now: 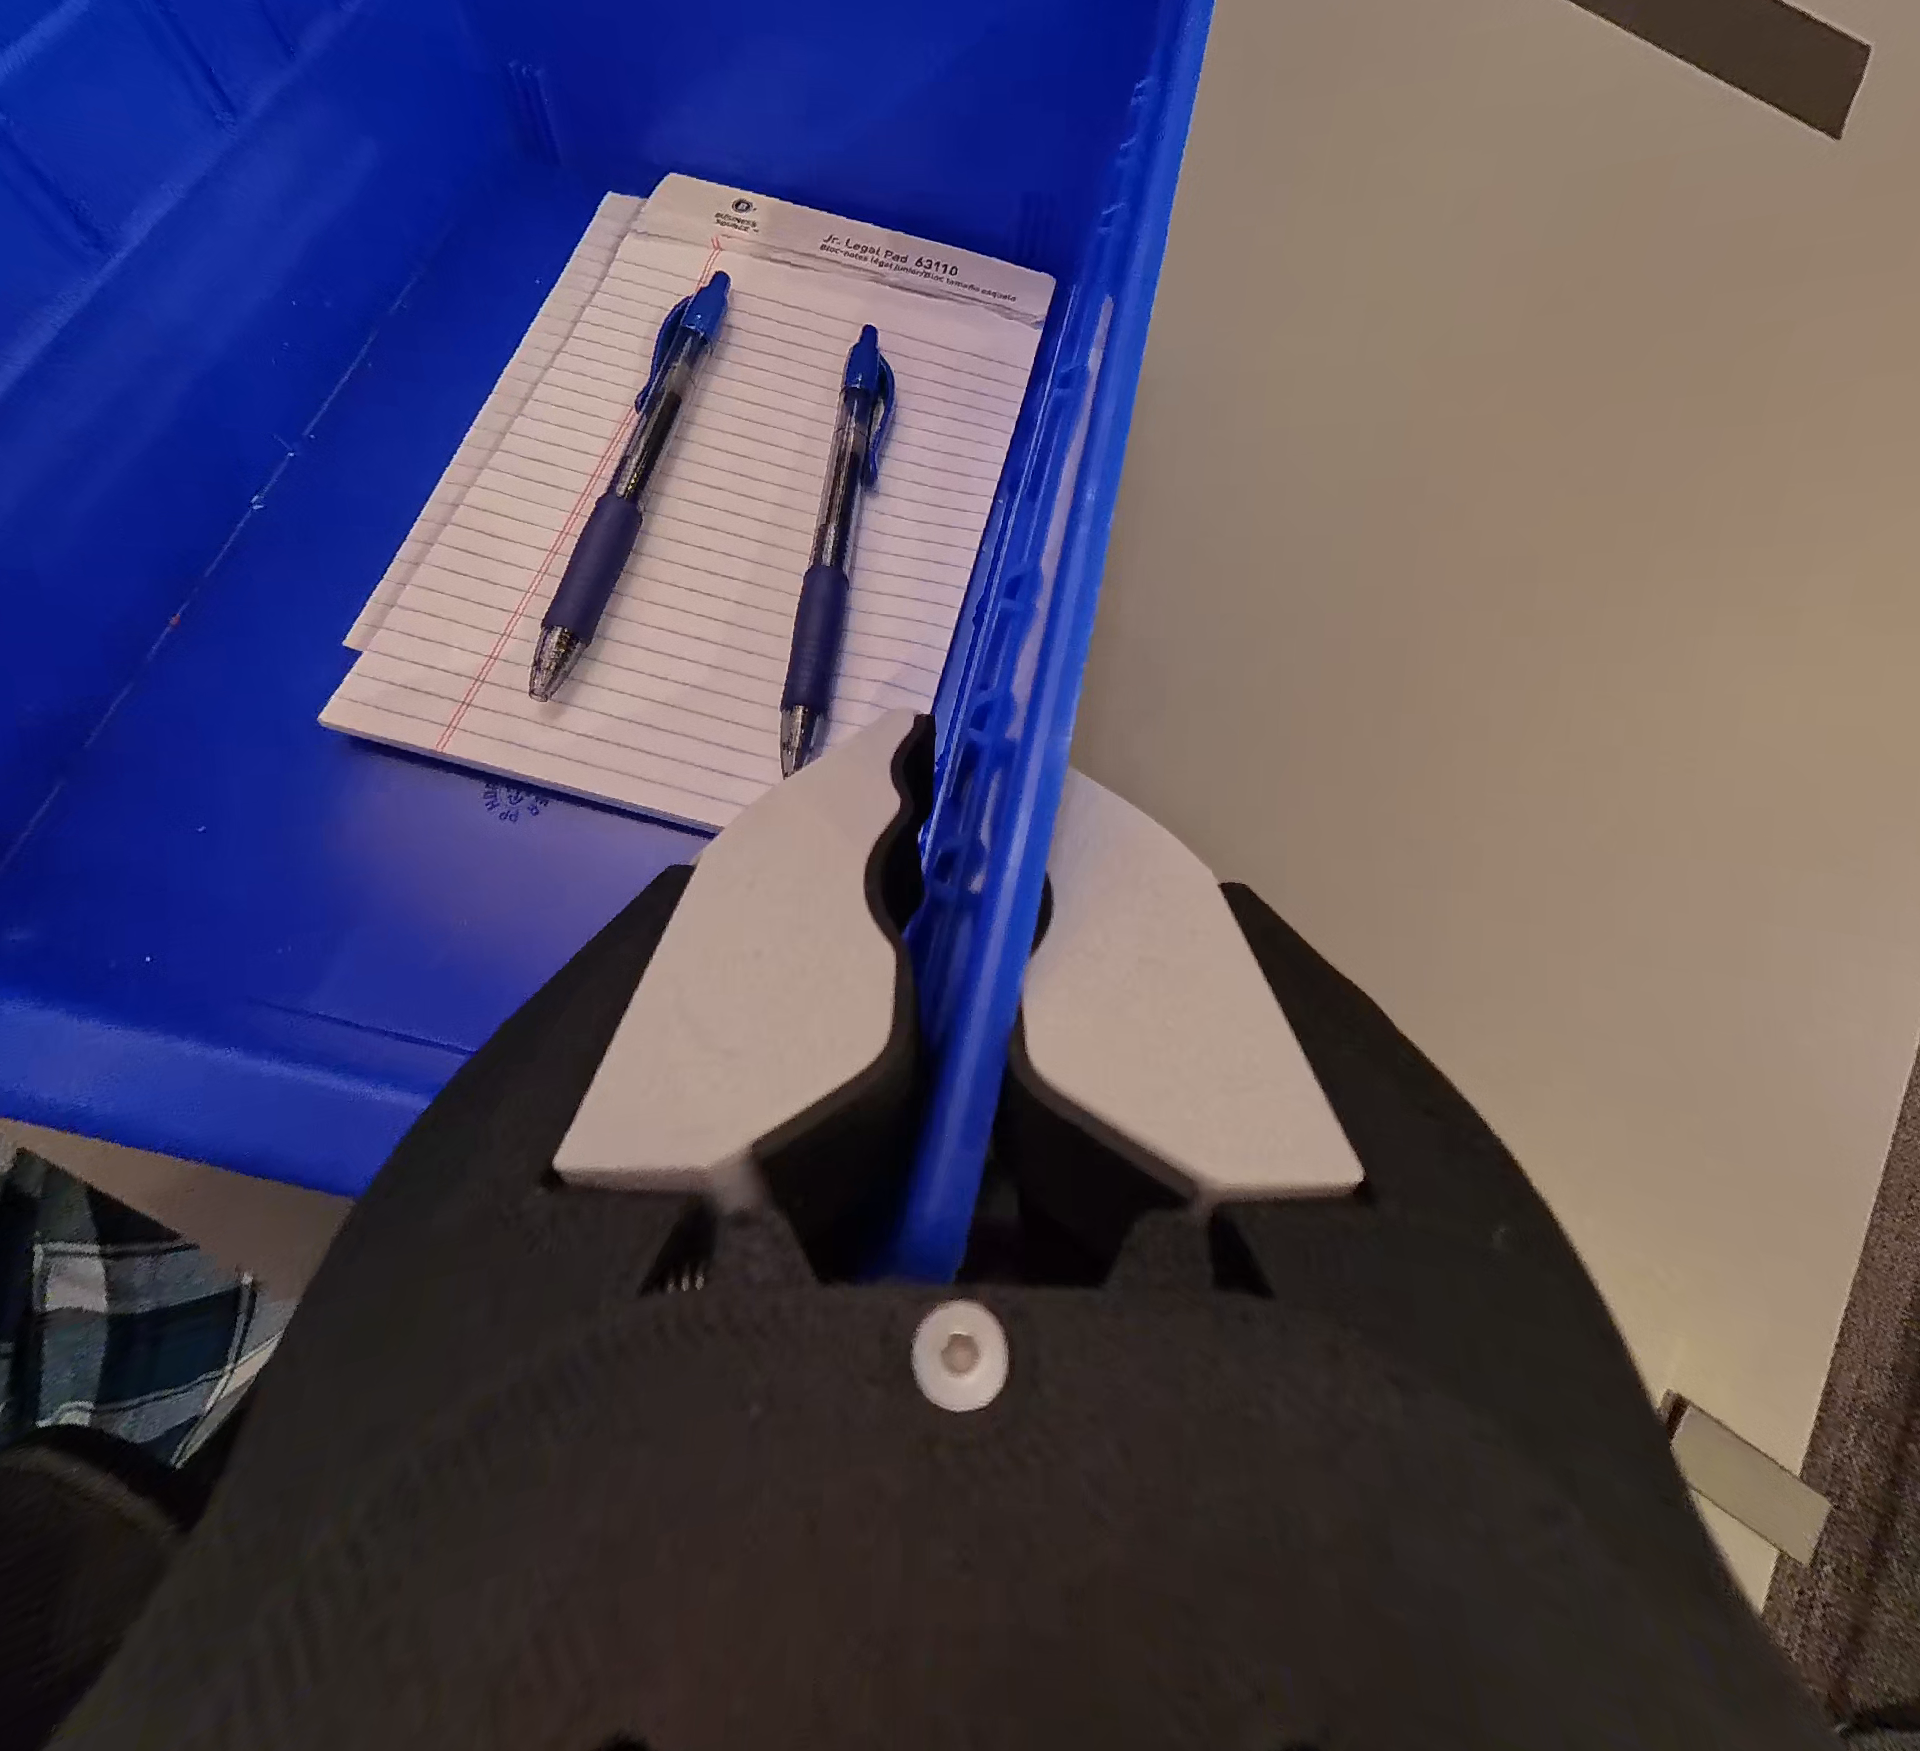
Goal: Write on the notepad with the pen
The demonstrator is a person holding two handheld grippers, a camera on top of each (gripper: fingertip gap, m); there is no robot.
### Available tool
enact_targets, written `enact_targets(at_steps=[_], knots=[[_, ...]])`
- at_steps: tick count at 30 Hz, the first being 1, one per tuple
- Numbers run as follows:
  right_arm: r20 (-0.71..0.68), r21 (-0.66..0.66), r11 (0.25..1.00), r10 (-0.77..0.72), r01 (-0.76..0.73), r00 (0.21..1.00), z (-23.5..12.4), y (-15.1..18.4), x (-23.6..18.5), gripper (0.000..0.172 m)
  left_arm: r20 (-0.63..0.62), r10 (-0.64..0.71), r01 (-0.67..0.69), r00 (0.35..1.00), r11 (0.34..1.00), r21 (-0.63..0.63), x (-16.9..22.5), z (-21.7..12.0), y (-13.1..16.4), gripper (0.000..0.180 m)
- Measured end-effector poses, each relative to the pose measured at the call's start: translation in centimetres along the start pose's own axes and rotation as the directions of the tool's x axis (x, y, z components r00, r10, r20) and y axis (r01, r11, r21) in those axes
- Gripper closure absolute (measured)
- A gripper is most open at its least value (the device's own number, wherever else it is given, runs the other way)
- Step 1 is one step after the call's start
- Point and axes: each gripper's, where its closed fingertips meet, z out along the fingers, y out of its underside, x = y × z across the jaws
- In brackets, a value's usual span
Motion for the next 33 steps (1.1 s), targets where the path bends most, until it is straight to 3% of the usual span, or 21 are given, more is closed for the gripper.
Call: enact_targets(at_steps=[33], knots=[[0.232, 0.058, 0.980, -0.199, 0.191, 0.952, 0.9, -1.6, -7.3, 0.161, 0.022, -0.003, 0.003, 1.000, 1.000, 0.024, -0.6, -1.8, 0.0, 0.170]])
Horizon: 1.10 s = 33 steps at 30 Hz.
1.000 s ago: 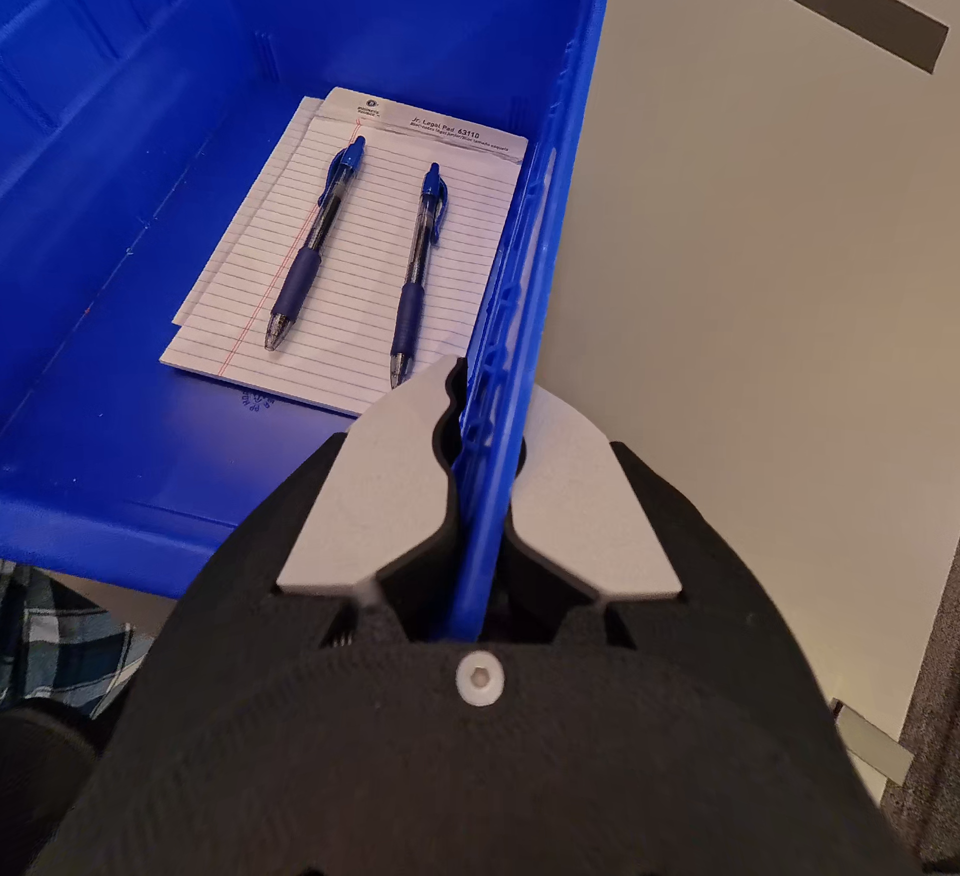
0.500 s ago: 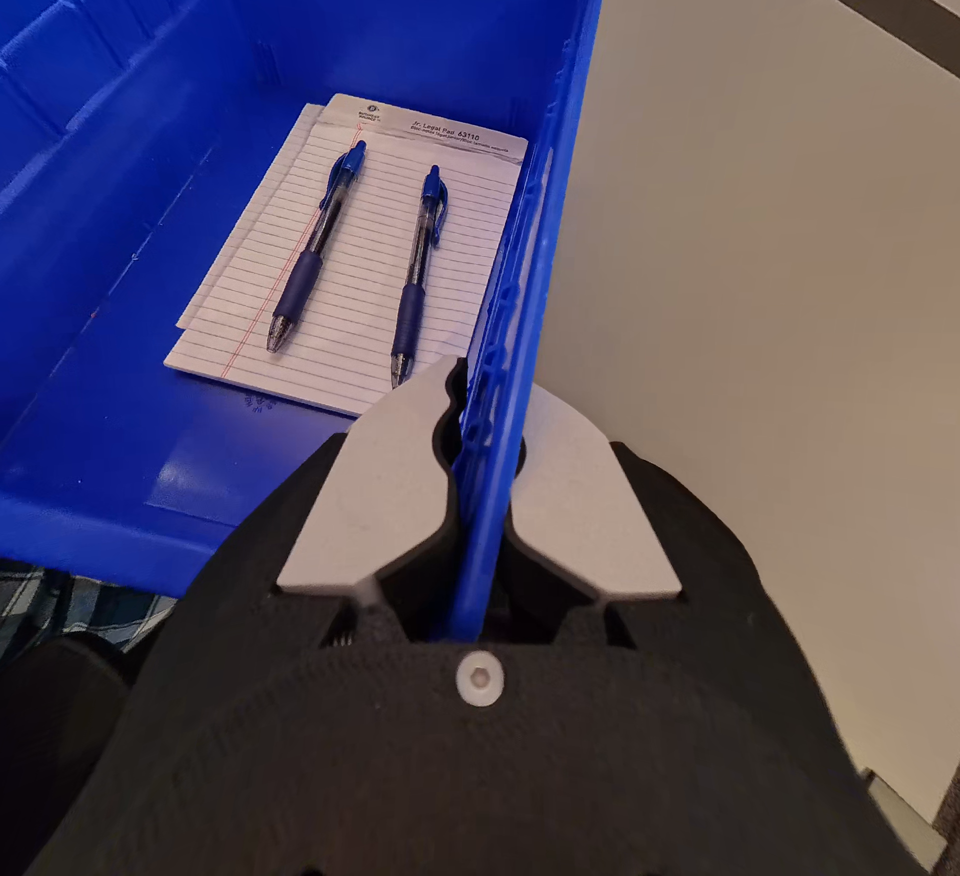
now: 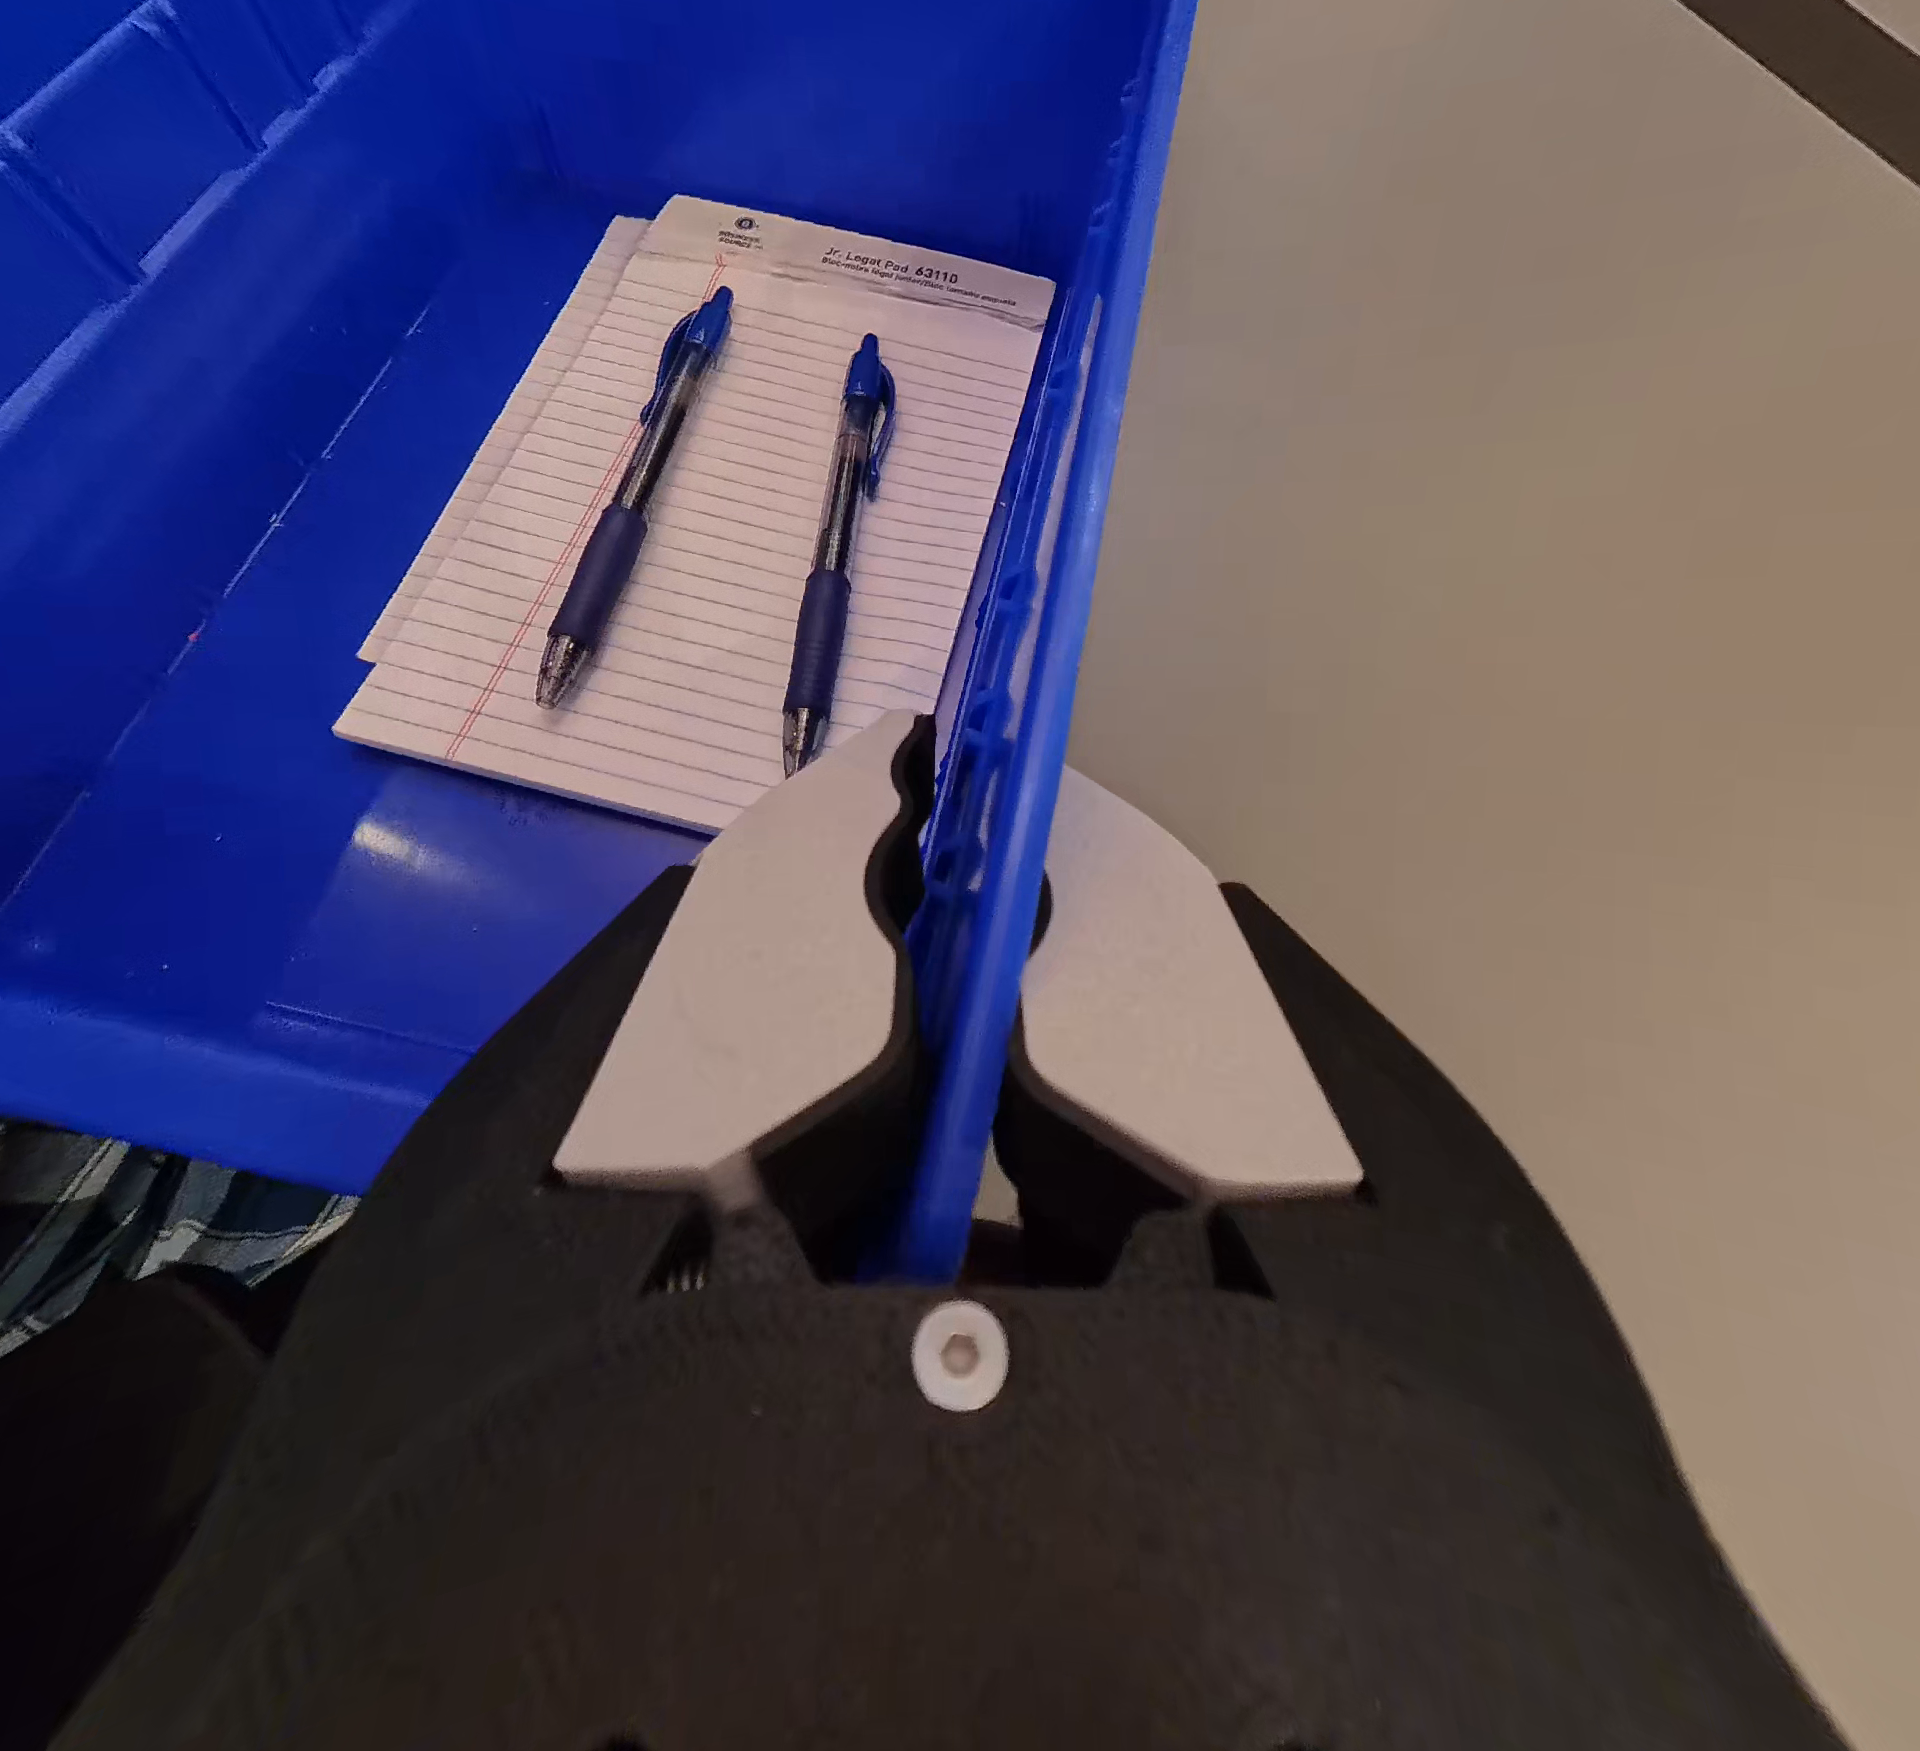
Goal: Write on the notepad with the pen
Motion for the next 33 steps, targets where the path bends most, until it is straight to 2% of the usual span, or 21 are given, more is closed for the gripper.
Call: enact_targets(at_steps=[14, 33], knots=[[0.092, 0.036, 0.996, -0.090, 0.087, 0.992, 2.9, -2.4, -2.3, 0.162, 0.014, 0.002, -0.002, 1.000, 1.000, 0.018, -0.7, -0.7, -0.3, 0.170], [0.198, 0.098, 0.981, -0.186, 0.169, 0.962, 8.5, -7.2, -6.0, 0.162, 0.052, -0.022, 0.019, 0.998, 0.999, 0.049, -2.3, -2.1, -0.8, 0.170]])
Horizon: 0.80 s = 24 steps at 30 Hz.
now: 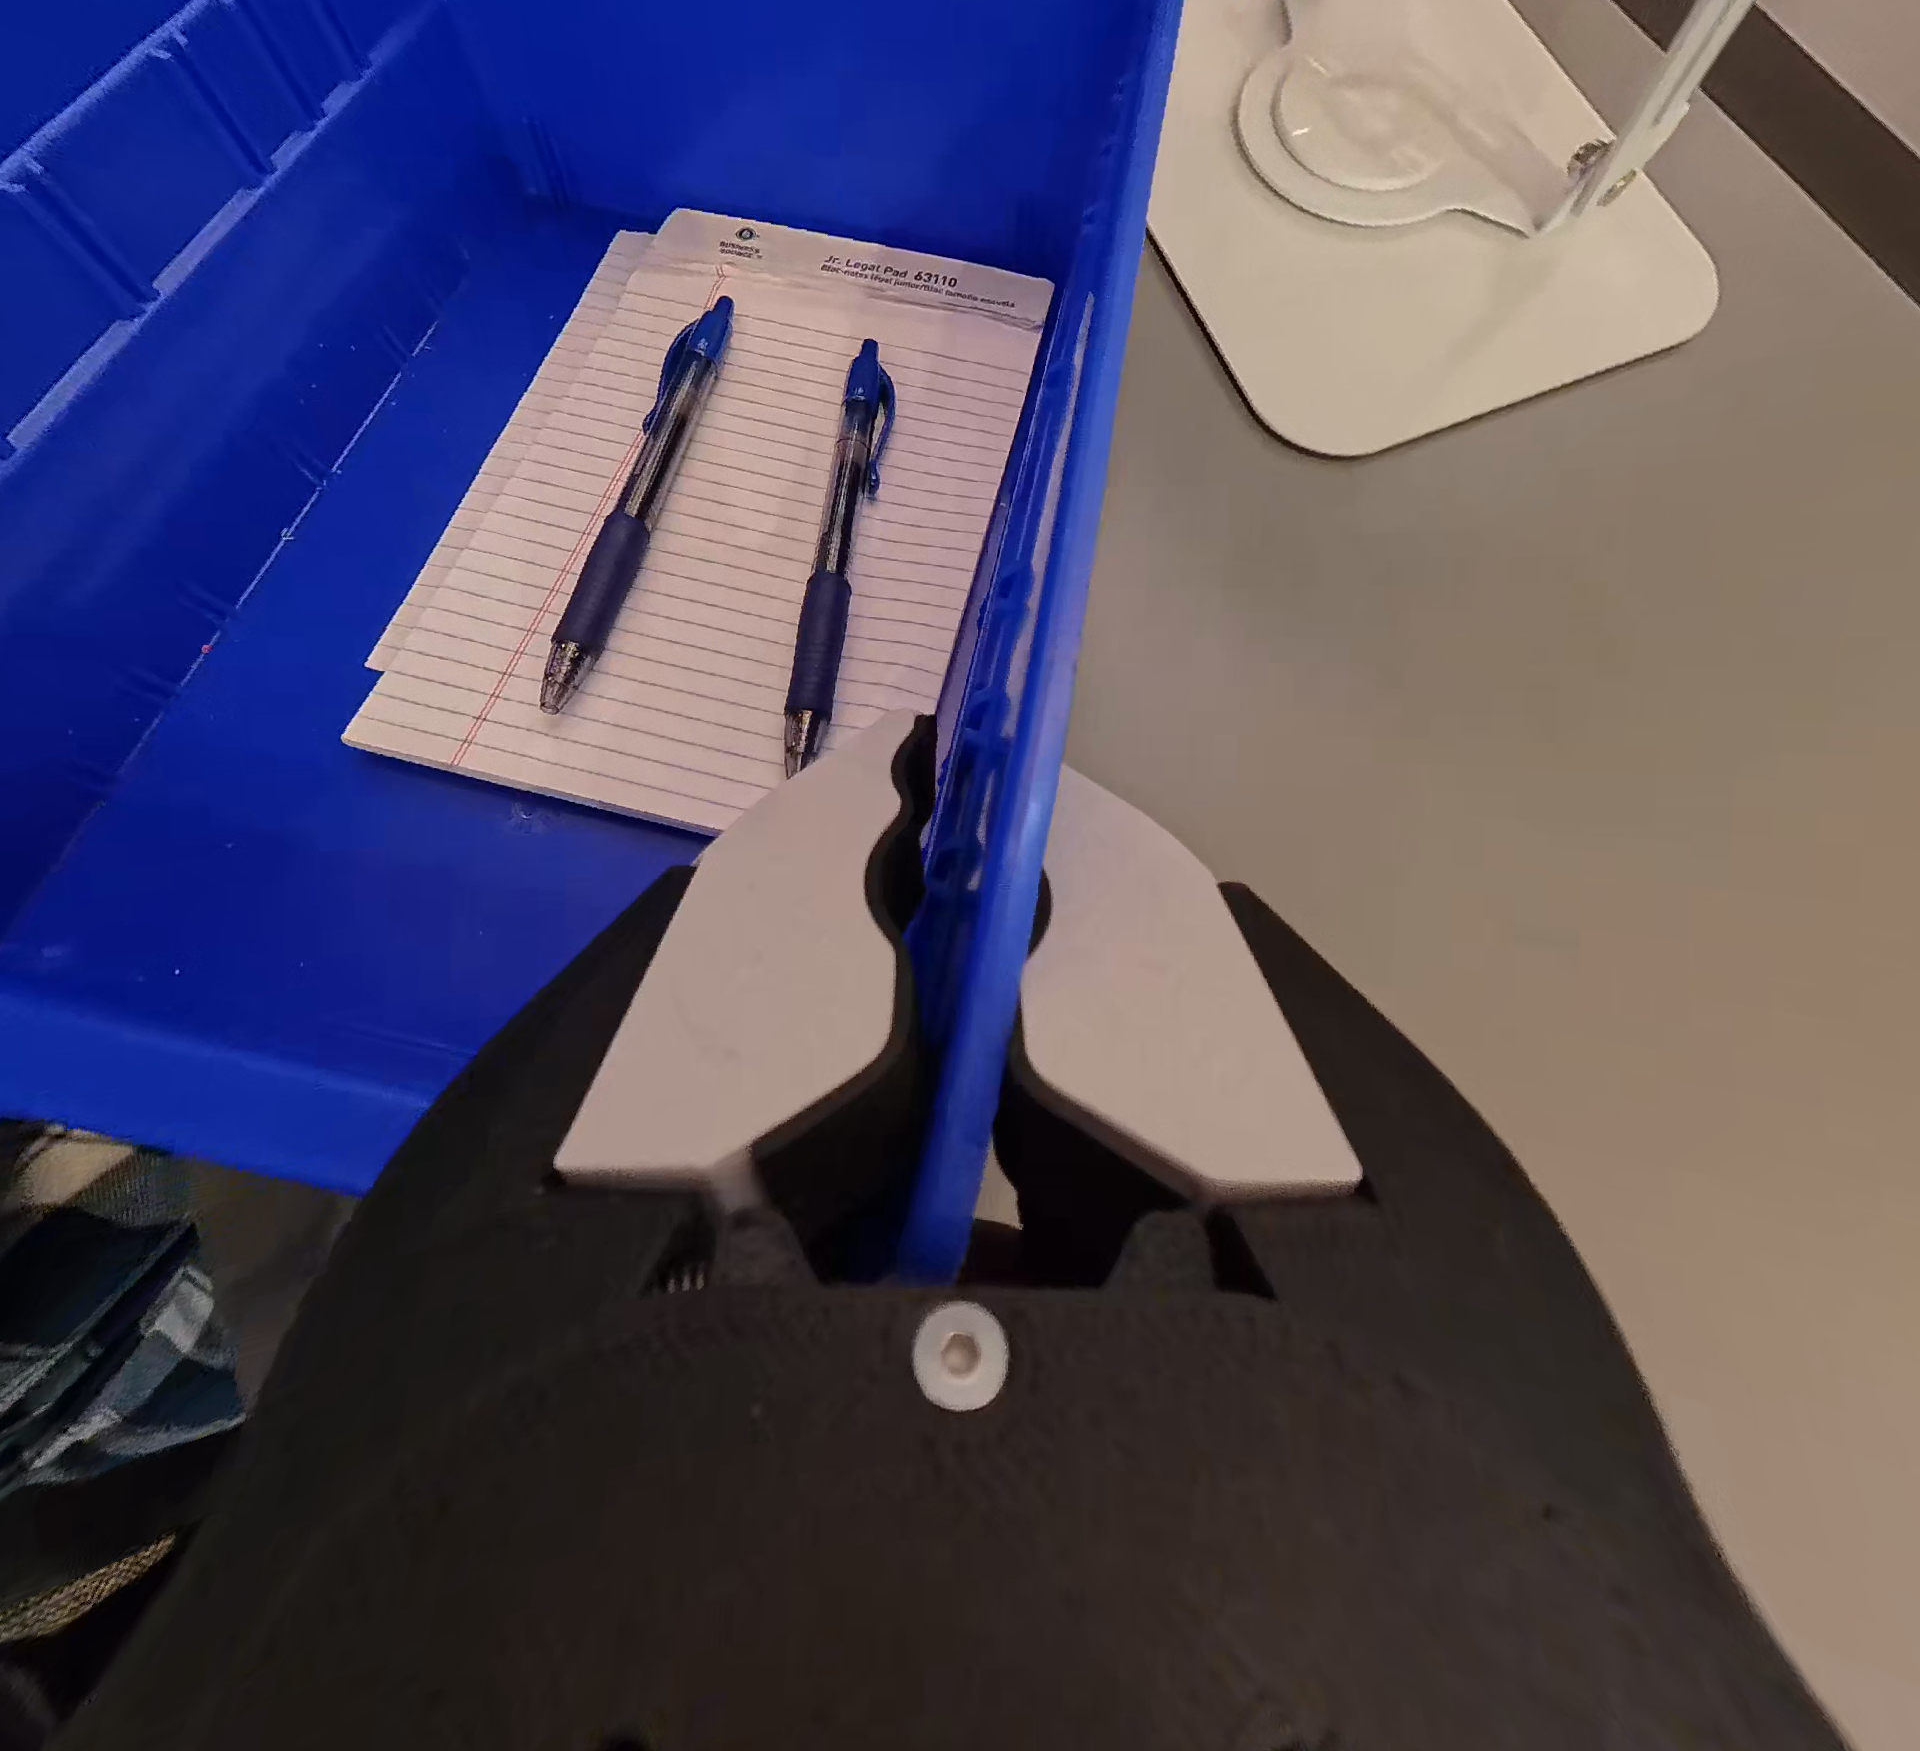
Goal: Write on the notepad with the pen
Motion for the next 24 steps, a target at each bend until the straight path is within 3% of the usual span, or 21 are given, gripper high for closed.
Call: enact_targets(at_steps=[24], knots=[[-0.014, 0.055, 0.998, -0.016, 0.017, 1.000, 6.5, -4.3, -1.0, 0.162, -0.003, -0.016, 0.016, 1.000, 1.000, 0.010, -0.2, 0.3, -0.1, 0.171]])
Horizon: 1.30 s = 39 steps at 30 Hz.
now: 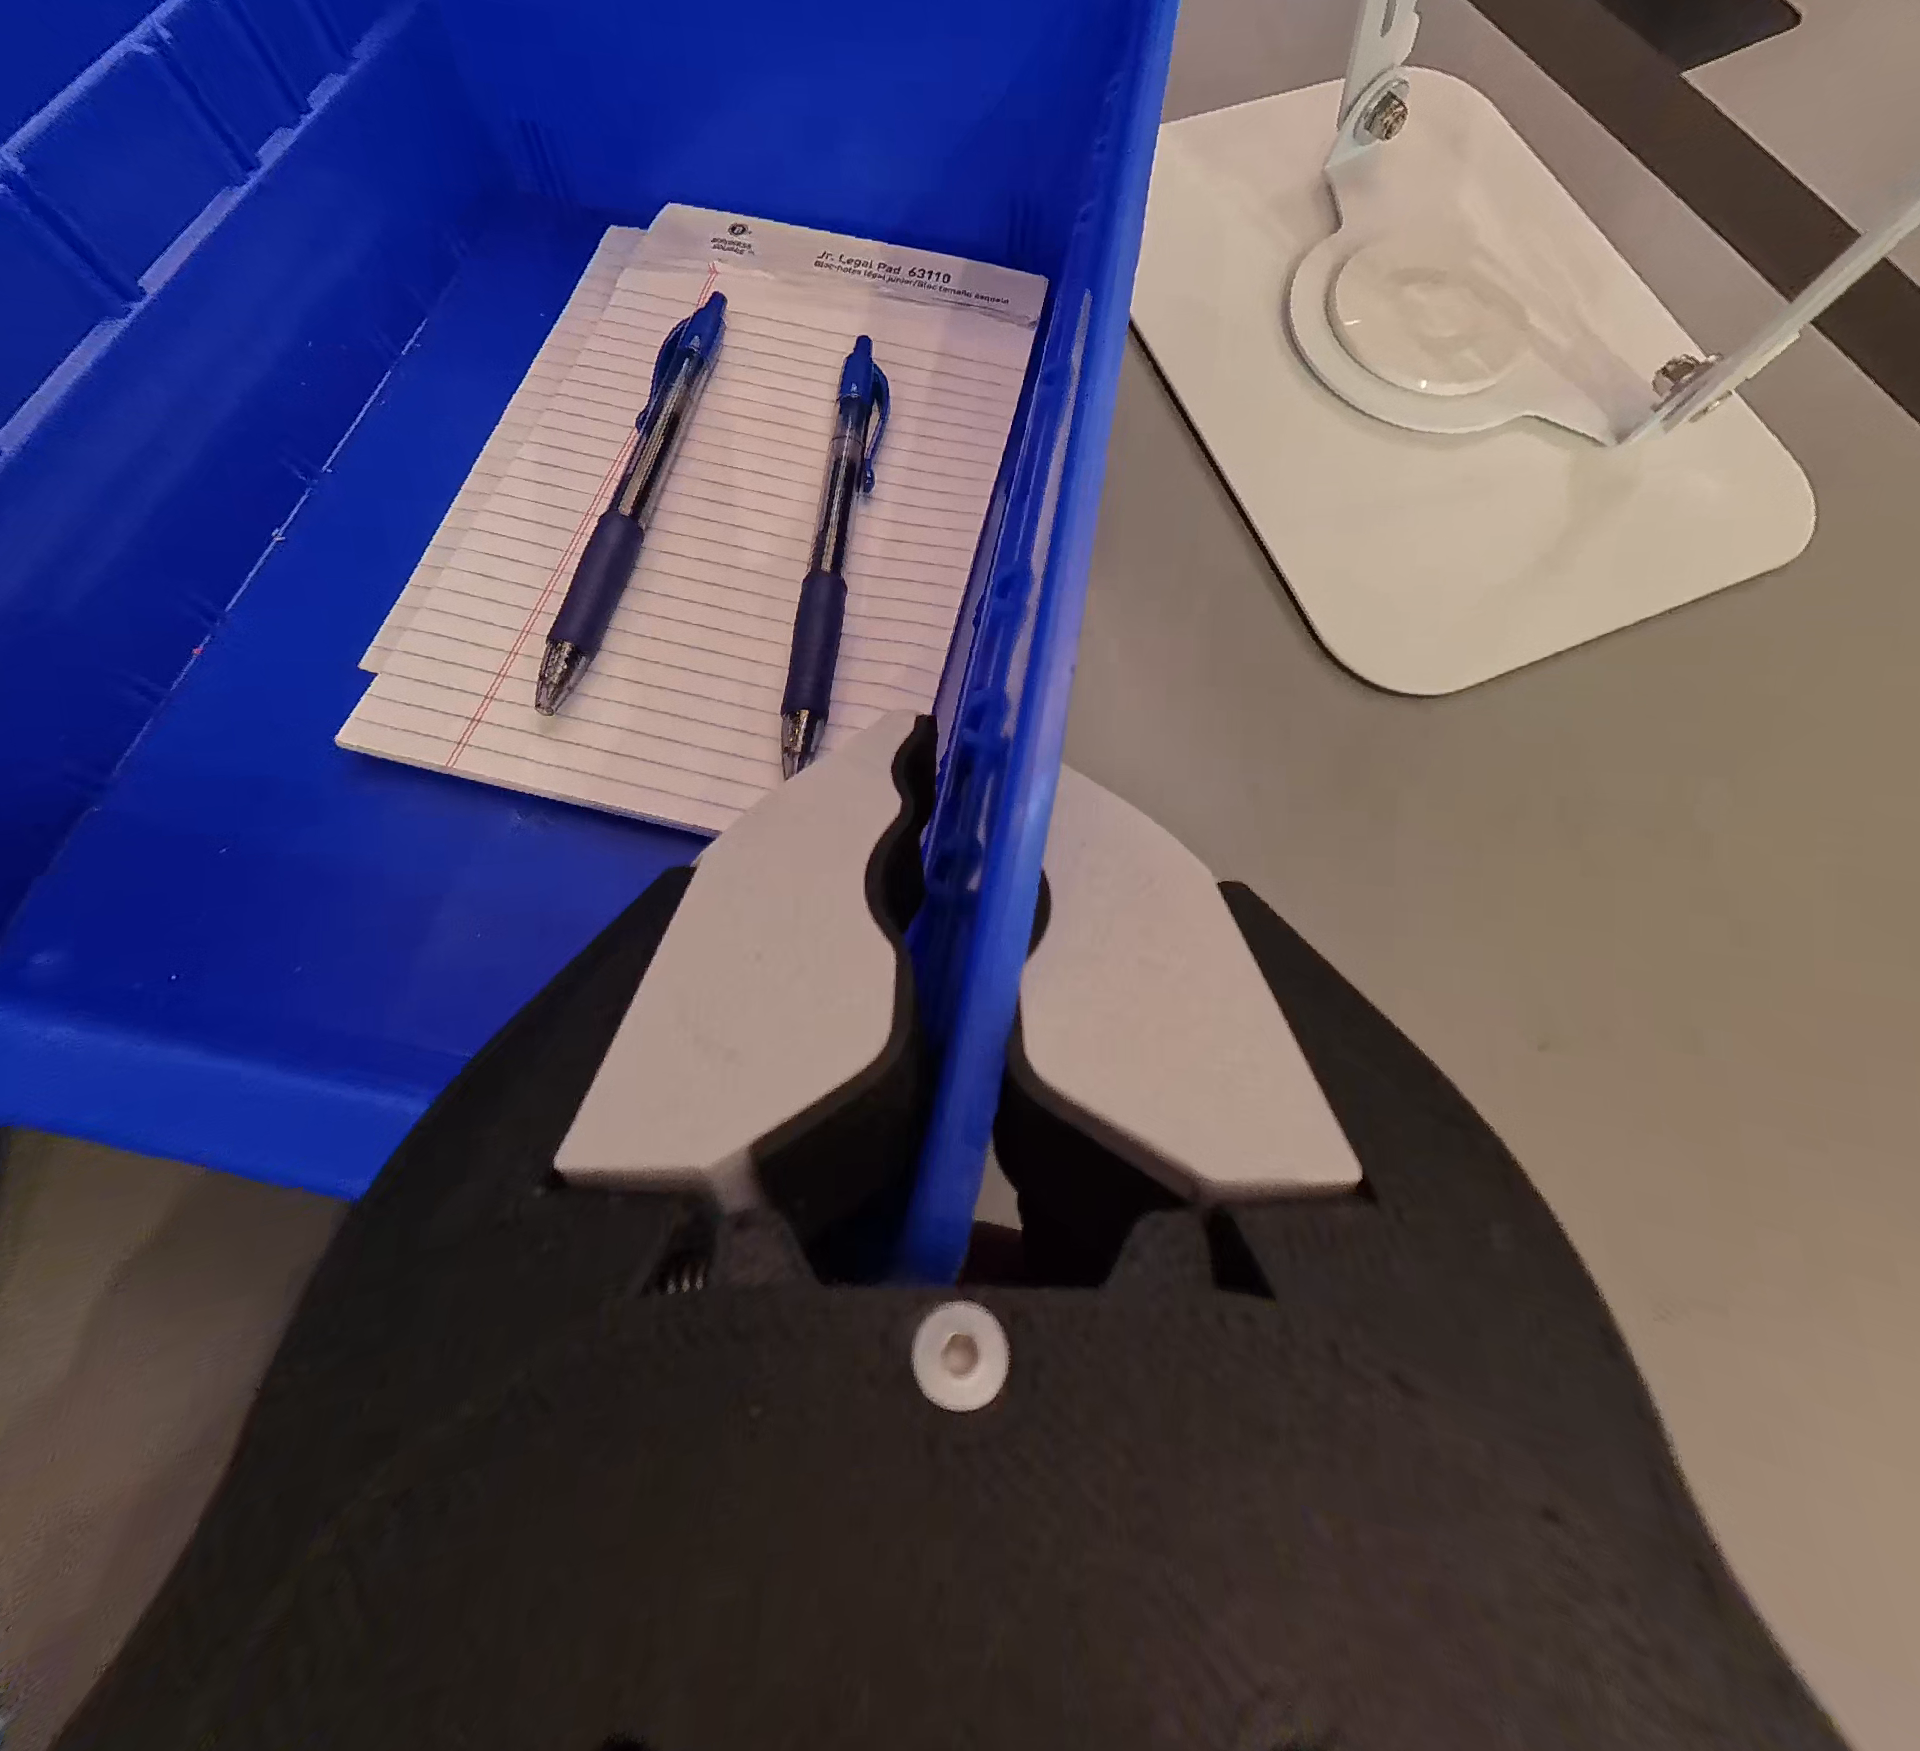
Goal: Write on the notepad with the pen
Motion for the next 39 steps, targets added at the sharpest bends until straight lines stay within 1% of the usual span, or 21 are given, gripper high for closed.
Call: enact_targets(at_steps=[6, 10, 12, 14, 16, 17, 19, 21, 23, 25, 27, 29, 33, 36, 39], knots=[[-0.002, 0.010, 1.000, 0.020, -0.020, 1.000, 2.0, -1.3, 0.0, 0.162, 0.012, -0.014, 0.014, 1.000, 1.000, 0.011, -0.6, -0.4, -0.1, 0.171], [-0.012, 0.030, 1.000, 0.000, 0.000, 1.000, 3.4, -2.1, -0.1, 0.161, 0.020, -0.016, 0.016, 1.000, 1.000, 0.014, -0.8, -0.7, -0.1, 0.171], [-0.014, 0.052, 0.999, -0.010, 0.011, 1.000, 3.5, -2.4, 0.0, 0.155, 0.020, -0.018, 0.017, 1.000, 1.000, 0.017, -0.9, -0.8, -0.1, 0.171], [0.025, 0.066, 0.998, -0.008, 0.006, 1.000, 3.4, -2.5, -0.3, 0.145, 0.020, -0.019, 0.019, 1.000, 1.000, 0.018, -1.0, -0.9, -0.1, 0.171], [0.066, 0.064, 0.998, -0.013, 0.009, 0.998, 3.0, -2.5, -0.6, 0.139, 0.023, -0.020, 0.020, 1.000, 1.000, 0.018, -1.1, -1.0, -0.1, 0.171], [0.062, 0.090, 0.996, -0.027, 0.021, 0.998, 2.4, -2.8, -0.4, 0.135, 0.026, -0.021, 0.020, 0.999, 1.000, 0.018, -1.2, -1.0, -0.1, 0.171], [0.073, 0.125, 0.991, -0.051, 0.042, 0.996, 0.9, -3.2, -0.3, 0.134, 0.032, -0.021, 0.021, 0.999, 1.000, 0.018, -1.4, -1.1, -0.1, 0.171], [0.109, 0.187, 0.976, -0.130, 0.108, 0.986, -1.0, -4.0, -0.9, 0.129, 0.035, -0.024, 0.023, 0.999, 1.000, 0.019, -1.5, -1.1, -0.1, 0.170], [0.196, 0.266, 0.942, -0.258, 0.202, 0.946, -3.1, -4.6, -3.2, 0.133, 0.036, -0.027, 0.026, 0.999, 0.999, 0.021, -1.6, -1.2, -0.1, 0.170], [0.278, 0.337, 0.900, -0.377, 0.278, 0.884, -4.8, -4.8, -5.8, 0.136, 0.038, -0.030, 0.029, 0.999, 0.999, 0.023, -1.6, -1.3, -0.1, 0.170], [0.359, 0.349, 0.878, -0.448, 0.327, 0.819, -5.2, -4.2, -8.0, 0.139, 0.041, -0.031, 0.030, 0.999, 0.999, 0.025, -1.7, -1.4, -0.1, 0.171], [0.416, 0.337, 0.866, -0.488, 0.368, 0.767, -4.7, -3.2, -9.5, 0.138, 0.043, -0.031, 0.030, 0.999, 0.999, 0.026, -1.7, -1.4, -0.2, 0.171], [0.471, 0.284, 0.842, -0.539, 0.458, 0.698, -2.3, -1.1, -11.0, 0.136, 0.040, -0.027, 0.026, 0.999, 0.999, 0.030, -1.4, -1.6, -0.4, 0.171], [0.495, 0.244, 0.834, -0.546, 0.495, 0.676, -0.5, 0.0, -11.4, 0.134, 0.037, -0.026, 0.025, 0.999, 0.999, 0.036, -1.3, -1.7, -0.6, 0.171], [0.500, 0.265, 0.821, -0.565, 0.506, 0.656, 0.0, -0.3, -11.7, 0.134, 0.037, -0.029, 0.028, 0.999, 0.999, 0.042, -1.4, -1.8, -0.7, 0.171]])
